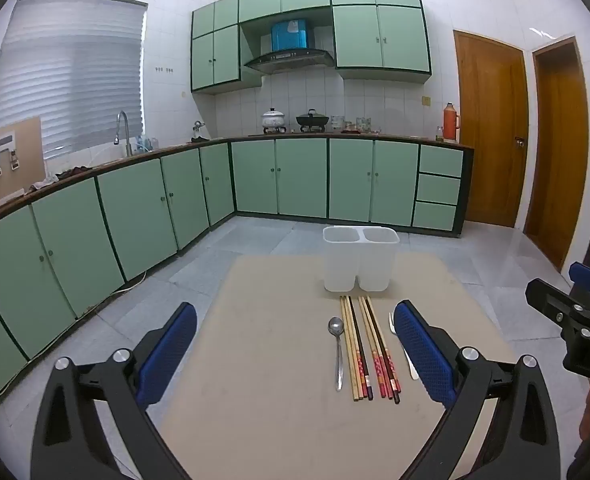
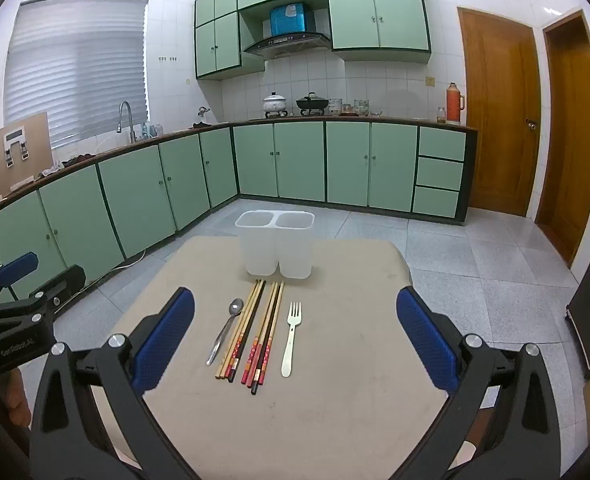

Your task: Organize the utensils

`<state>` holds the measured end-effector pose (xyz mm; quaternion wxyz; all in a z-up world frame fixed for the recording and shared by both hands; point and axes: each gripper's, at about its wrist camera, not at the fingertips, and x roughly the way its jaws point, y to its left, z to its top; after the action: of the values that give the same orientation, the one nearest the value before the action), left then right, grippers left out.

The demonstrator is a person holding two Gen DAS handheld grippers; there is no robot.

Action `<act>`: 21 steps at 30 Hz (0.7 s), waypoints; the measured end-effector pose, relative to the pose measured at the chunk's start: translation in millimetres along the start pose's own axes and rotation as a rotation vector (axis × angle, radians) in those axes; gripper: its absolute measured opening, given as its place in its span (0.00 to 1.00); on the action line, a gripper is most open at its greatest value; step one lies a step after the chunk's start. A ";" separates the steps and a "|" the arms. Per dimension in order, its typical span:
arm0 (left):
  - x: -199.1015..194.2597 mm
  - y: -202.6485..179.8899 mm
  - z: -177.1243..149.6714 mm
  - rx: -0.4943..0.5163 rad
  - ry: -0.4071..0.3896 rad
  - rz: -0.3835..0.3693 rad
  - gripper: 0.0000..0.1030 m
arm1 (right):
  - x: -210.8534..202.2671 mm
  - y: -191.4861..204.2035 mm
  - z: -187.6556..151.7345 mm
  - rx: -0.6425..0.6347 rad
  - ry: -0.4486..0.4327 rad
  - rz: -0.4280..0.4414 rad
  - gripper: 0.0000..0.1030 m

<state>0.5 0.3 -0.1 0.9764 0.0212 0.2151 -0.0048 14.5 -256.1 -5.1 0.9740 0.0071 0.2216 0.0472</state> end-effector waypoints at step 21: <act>3.9 0.7 -2.1 0.003 0.005 0.011 0.94 | 0.6 0.0 -0.2 0.006 0.007 0.003 0.95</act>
<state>3.2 1.2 -3.6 0.9758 0.0237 0.2172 0.0002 15.0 -256.1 -5.5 0.9731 0.0103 0.2251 0.0480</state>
